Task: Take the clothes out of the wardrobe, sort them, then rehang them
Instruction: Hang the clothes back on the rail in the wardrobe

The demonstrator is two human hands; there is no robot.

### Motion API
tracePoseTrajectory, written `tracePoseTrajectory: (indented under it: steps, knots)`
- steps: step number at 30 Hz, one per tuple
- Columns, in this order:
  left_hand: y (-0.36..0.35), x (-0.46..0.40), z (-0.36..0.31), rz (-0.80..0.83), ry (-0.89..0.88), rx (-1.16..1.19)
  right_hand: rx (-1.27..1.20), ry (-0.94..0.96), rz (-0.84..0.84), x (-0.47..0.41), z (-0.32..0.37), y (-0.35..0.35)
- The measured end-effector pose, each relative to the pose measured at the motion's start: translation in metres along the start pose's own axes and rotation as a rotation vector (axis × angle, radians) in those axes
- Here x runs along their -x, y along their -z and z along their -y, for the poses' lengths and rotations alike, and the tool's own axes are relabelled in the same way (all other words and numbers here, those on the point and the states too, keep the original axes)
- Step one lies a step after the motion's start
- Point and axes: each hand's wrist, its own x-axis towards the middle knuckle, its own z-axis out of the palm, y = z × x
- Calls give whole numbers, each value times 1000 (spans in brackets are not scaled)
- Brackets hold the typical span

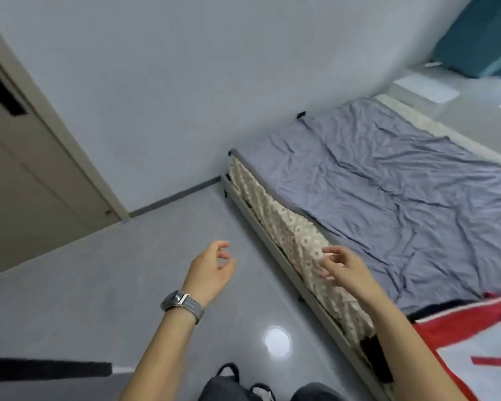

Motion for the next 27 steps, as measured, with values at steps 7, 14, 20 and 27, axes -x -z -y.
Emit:
tracePoseTrajectory:
  steps: [7, 14, 20, 27]
  knots:
    - [-93, -42, -88, 378, -289, -99, -259, -205, -464, 57, -61, 96]
    - [-184, -37, -142, 692, -509, -161, -445, -326, -816, 120, -110, 134]
    - [-268, 5, -175, 889, -589, -212, -455, -413, -963, 174, -158, 163]
    - [-374, 87, -225, 1017, -669, -220, -487, -482, -1032, 238, -221, 231]
